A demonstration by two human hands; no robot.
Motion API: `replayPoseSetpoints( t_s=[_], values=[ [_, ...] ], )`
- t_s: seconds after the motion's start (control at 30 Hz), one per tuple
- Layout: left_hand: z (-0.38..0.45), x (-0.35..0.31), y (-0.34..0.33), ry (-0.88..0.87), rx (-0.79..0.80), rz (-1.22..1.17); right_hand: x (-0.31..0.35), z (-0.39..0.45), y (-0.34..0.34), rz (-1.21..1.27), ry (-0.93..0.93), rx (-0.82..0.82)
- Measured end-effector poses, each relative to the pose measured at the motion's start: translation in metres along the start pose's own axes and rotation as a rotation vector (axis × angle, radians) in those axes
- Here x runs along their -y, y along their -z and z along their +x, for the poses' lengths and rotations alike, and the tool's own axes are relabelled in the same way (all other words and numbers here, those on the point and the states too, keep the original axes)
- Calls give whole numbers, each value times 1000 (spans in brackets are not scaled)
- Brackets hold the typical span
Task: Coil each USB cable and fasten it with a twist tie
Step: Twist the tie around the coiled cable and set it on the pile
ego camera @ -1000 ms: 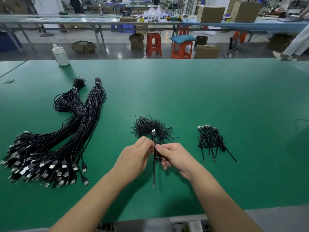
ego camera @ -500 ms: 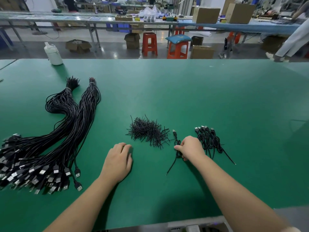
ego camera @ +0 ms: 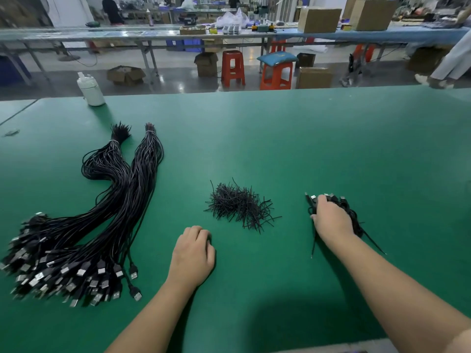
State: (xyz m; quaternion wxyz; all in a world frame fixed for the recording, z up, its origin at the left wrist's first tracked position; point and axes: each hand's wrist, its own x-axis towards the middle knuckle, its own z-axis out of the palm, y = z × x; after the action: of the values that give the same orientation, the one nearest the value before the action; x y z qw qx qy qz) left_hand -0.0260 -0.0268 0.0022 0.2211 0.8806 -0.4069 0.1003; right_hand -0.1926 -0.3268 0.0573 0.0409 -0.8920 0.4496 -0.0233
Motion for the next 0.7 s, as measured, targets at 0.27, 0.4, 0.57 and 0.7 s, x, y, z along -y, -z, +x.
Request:
replayPoseSetpoints(
  t_s=[0.27, 0.4, 0.57, 0.7],
  values=[
    [-2, 2, -2, 14, -38, 23, 70, -52, -19, 296, 204, 29],
    [-4, 4, -1, 64, -49, 81, 90, -90, -57, 284, 218, -17],
    [-3, 3, 2, 160, -5, 104, 88, -96, -71, 247, 239, -168],
    [-7, 12, 13, 213, 76, 183, 89, -95, -74, 232, 238, -193]
  ],
)
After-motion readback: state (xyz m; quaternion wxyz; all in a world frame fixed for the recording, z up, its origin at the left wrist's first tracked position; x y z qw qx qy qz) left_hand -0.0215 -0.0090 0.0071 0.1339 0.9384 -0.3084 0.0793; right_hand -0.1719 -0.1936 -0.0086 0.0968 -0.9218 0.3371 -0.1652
